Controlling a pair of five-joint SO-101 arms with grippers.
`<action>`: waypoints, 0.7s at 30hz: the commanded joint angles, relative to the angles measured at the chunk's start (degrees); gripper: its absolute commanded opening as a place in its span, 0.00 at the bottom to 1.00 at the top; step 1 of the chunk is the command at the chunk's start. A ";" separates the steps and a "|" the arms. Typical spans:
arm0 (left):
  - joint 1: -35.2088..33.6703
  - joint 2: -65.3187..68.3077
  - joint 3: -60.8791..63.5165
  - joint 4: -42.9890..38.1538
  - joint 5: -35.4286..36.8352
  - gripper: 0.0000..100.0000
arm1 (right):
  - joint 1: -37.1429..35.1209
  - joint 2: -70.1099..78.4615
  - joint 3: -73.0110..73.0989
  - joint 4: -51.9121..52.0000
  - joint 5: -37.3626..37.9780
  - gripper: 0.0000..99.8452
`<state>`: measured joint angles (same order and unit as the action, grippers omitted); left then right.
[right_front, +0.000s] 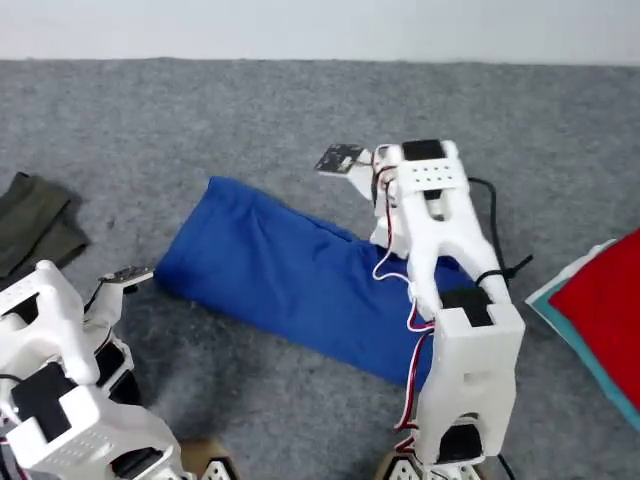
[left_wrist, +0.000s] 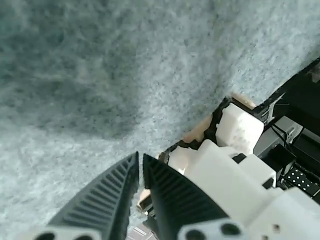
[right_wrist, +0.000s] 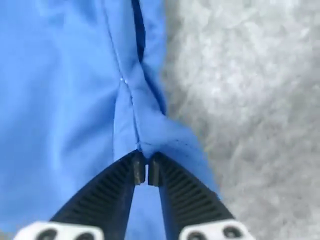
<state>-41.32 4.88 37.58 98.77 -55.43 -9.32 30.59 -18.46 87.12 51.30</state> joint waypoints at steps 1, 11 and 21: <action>-0.09 -1.85 0.04 1.58 -0.53 0.01 | 0.04 -0.75 -5.45 4.97 0.62 0.01; -0.09 -1.85 0.13 1.58 -0.53 0.01 | -9.89 -0.84 -8.97 15.69 -3.08 0.01; -0.18 -1.85 0.13 1.67 -0.53 0.01 | -20.18 4.53 -8.88 14.99 -13.36 0.01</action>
<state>-41.32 4.88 37.58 98.77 -55.43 -28.66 33.93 -24.97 100.66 40.84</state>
